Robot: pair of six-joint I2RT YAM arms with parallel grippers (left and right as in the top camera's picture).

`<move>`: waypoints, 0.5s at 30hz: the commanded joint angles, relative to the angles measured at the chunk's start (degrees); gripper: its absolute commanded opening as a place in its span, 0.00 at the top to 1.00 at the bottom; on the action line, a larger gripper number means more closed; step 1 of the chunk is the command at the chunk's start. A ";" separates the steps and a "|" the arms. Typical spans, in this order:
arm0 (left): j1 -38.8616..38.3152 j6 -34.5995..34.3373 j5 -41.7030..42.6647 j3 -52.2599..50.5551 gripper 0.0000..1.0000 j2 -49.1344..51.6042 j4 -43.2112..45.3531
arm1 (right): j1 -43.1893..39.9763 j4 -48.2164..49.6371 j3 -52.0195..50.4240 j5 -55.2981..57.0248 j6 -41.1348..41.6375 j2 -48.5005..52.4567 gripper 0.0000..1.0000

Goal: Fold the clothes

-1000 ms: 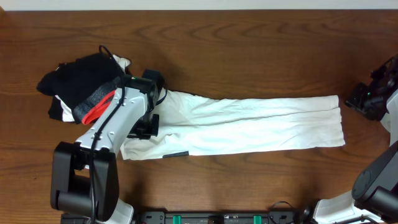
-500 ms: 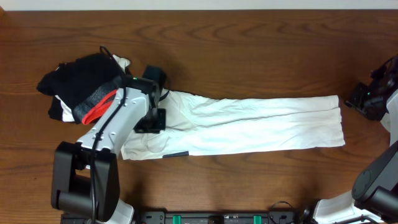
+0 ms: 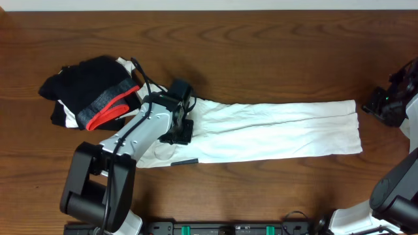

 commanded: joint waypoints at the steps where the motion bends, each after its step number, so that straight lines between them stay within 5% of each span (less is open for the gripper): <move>1: 0.00 0.59 3.02 -0.17 0.78 0.42 -0.02 | -0.20 -0.04 0.28 -0.48 -0.31 -0.02 0.54; 4: -0.15 0.50 9.46 -0.17 0.94 0.42 -0.24 | -0.20 -0.07 0.28 -0.48 -0.31 -0.02 0.55; 9: -1.68 -1.62 14.43 -0.02 0.94 0.37 -1.51 | -0.20 -0.04 0.28 -0.48 -0.31 -0.02 0.55; 15: -2.49 -2.08 5.66 2.27 0.88 -2.27 -5.16 | -0.20 -0.07 0.28 -0.46 -0.31 -0.02 0.55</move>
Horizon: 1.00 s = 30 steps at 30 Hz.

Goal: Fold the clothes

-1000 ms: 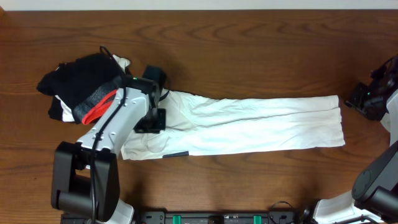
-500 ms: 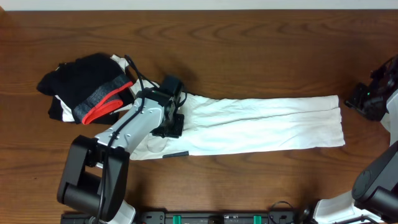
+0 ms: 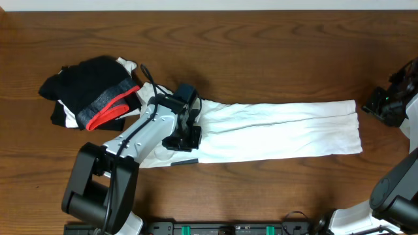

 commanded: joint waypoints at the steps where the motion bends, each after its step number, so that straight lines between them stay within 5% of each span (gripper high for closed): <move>1: 0.04 -1.29 -6.34 1.99 0.83 -2.86 -0.87 | -0.20 -0.09 0.28 -0.46 -0.31 -0.02 0.55; 8: 0.04 -1.40 -21.62 1.99 0.51 -6.71 4.15 | -0.17 0.00 0.28 -0.48 -0.31 -0.02 0.54; 18: 0.04 -0.13 -19.54 0.50 0.51 0.07 7.23 | -0.15 -0.81 0.28 -0.46 -0.31 -0.02 0.54; 22: 0.02 -0.37 -12.96 0.50 0.77 0.81 4.48 | -0.15 -0.68 0.28 -0.46 -0.31 -0.02 0.54; 30: -0.63 -5.55 4.59 0.50 0.91 0.76 -0.02 | -0.15 -0.55 0.28 -0.46 -0.33 -0.02 0.54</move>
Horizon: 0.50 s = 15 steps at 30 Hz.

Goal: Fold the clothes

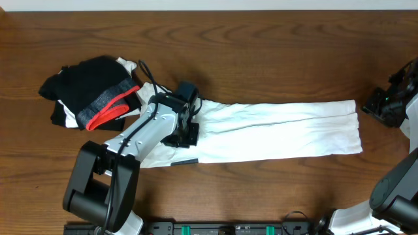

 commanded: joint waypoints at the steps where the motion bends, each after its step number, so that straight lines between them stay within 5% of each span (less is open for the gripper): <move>1: -0.72 -4.55 9.07 -0.09 0.91 -0.04 -2.19 | -0.15 0.04 0.28 -0.44 -0.31 -0.02 0.54; 7: -0.87 -4.90 4.68 0.37 0.93 -0.44 -6.23 | -0.15 0.31 0.28 -0.44 -0.31 -0.02 0.54; 15: -0.76 -5.38 -14.60 3.65 0.86 -8.09 -8.41 | -0.15 0.35 0.28 -0.42 -0.33 -0.02 0.53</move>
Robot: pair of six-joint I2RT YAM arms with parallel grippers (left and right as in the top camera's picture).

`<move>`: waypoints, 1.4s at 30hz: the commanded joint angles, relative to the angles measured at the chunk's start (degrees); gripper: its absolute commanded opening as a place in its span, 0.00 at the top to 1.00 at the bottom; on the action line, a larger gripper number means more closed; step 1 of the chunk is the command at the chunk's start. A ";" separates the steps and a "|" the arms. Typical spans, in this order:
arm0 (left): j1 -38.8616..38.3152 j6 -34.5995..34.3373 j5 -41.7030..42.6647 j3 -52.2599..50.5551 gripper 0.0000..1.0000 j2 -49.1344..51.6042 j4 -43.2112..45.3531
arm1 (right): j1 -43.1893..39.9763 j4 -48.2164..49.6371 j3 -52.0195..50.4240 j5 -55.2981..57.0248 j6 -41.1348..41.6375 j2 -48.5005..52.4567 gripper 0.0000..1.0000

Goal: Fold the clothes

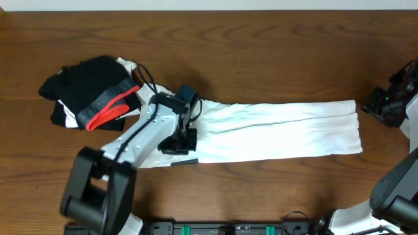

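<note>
White trousers [274,130] lie flat on the wooden table, folded lengthwise, legs reaching right to about the table's right third. My left gripper [183,134] hovers over their waist end at the left; the wrist body hides its fingers, so open or shut cannot be told. At the far right edge my right gripper [380,104] sits beside the trouser cuffs, apart from the cloth, its fingers too dark to read.
A pile of dark clothes with a red and grey band [91,98] lies at the back left, over a white garment. The wooden table [261,46] extends behind the trousers. Arm bases stand at the front edge.
My left wrist has shifted slightly toward the front over the waist end. The trousers and the right arm look unchanged.
My left gripper stood over the trousers' waist end, then a little further right, then back slightly left, and now a bit nearer the front. The trousers kept the same flat shape throughout. The right arm stayed still at the right edge.
</note>
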 commanded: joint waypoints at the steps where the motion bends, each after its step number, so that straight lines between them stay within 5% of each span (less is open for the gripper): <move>1: 0.13 -0.76 -13.27 2.21 0.84 -5.84 0.92 | -0.15 0.09 0.28 -0.44 -0.33 -0.02 0.53; 7: 2.01 1.90 -21.73 1.25 0.78 -5.79 6.29 | -0.15 0.02 0.28 -0.46 -0.31 -0.02 0.53; 12: 4.50 1.88 -20.87 -1.77 0.86 -1.86 7.74 | -0.15 -0.35 0.28 -0.46 -0.31 -0.02 0.54; 19: 4.92 1.86 -12.81 -2.38 0.89 1.64 0.02 | -0.15 -0.28 0.28 -0.46 -0.31 -0.02 0.54; 30: 4.92 1.86 -12.46 0.00 0.92 -1.46 -7.98 | -0.15 0.09 0.28 -0.46 -0.31 -0.02 0.54; 34: 4.92 1.88 -12.46 2.49 0.83 -5.57 -5.05 | -0.15 0.31 0.26 -0.42 -0.33 0.00 0.52; 37: 4.94 1.90 -12.46 2.47 0.62 -8.22 0.50 | -0.33 1.97 0.24 -0.24 -1.03 1.01 0.41; 42: 4.94 1.88 -12.44 2.47 0.59 -8.46 3.32 | -1.90 3.54 0.24 -6.73 -10.14 5.97 0.31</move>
